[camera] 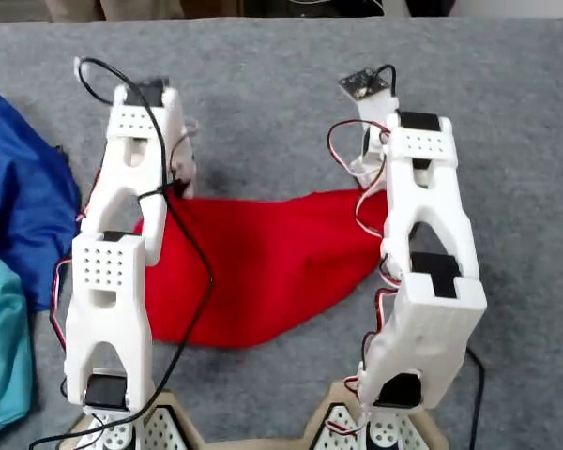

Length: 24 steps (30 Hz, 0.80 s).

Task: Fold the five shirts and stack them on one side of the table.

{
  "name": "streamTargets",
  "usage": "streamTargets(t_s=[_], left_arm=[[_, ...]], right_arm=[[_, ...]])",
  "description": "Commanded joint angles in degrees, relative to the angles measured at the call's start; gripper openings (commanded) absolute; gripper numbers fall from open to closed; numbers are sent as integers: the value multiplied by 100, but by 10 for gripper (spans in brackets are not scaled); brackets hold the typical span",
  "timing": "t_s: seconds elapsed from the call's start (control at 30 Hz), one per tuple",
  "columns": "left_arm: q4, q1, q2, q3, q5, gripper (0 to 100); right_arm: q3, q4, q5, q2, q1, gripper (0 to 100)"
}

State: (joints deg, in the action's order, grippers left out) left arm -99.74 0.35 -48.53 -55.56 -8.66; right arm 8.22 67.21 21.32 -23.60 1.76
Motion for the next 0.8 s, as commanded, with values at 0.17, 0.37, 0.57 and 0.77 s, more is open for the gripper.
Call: streamTargets(t_s=[0.17, 0.37, 0.57, 0.77], left_arm=[[-88, -132, 1297, -2497, -26, 19], [-88, -132, 2079, -3393, -26, 19], [-97, -132, 3108, -3525, 308, 19], [-97, -141, 4251, -3516, 774, 19]], right_arm=[[3371, 958, -18, 233, 92, 5], [5701, 1723, -18, 426, -40, 5], [7705, 2189, -18, 505, -13, 5], [8734, 2268, -18, 716, 4, 5]])
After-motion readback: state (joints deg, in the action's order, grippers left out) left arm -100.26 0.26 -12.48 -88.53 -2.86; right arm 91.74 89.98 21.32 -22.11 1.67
